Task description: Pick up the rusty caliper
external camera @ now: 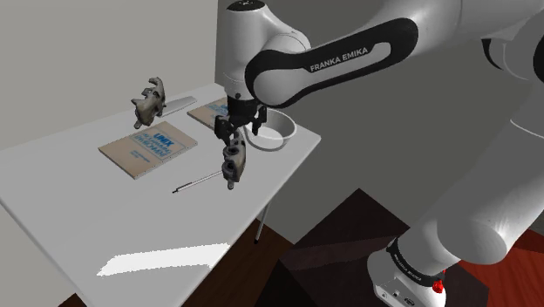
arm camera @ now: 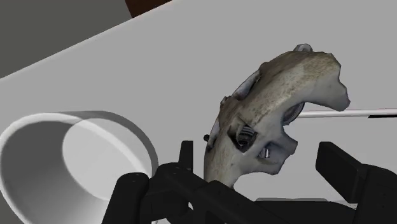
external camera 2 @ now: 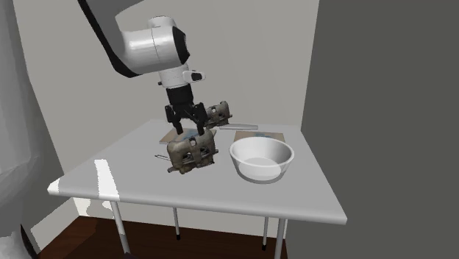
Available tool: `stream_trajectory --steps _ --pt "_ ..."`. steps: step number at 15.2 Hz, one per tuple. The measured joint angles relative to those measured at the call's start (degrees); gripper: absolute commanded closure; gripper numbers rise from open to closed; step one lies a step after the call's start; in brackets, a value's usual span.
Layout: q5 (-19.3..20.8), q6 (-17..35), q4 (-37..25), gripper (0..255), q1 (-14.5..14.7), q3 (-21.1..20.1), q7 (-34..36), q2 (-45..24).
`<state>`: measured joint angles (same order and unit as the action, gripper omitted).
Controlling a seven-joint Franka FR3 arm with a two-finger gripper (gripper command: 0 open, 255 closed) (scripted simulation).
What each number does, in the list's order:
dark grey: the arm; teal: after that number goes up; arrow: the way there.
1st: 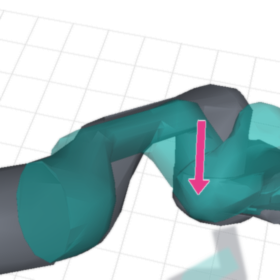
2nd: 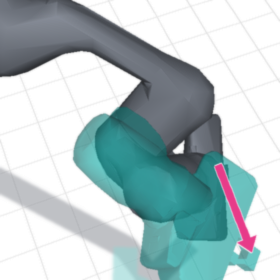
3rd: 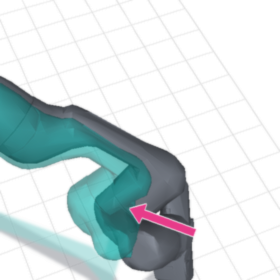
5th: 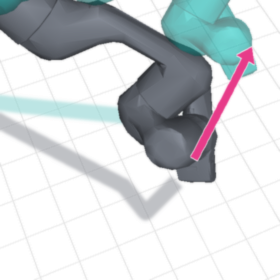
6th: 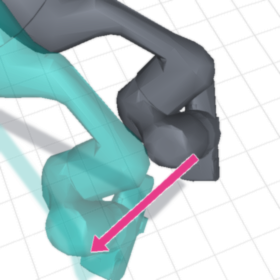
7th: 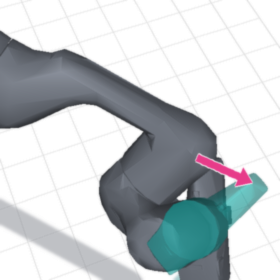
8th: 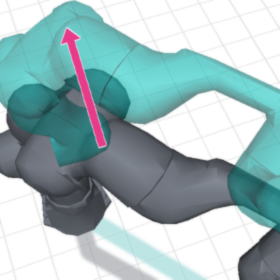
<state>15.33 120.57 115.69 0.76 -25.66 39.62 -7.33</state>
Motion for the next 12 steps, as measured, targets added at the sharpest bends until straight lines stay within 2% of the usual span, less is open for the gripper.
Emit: stream_trajectory --steps 7,8,12 --pt "2.6 4.0 1.1 0 0.5 0.4 2.6 -3.6" --pt "2.7 4.3 1.3 255 0.5 0.5 2.7 -3.7" --pt "2.9 4.6 1.4 255 0.5 0.5 2.8 -3.7"
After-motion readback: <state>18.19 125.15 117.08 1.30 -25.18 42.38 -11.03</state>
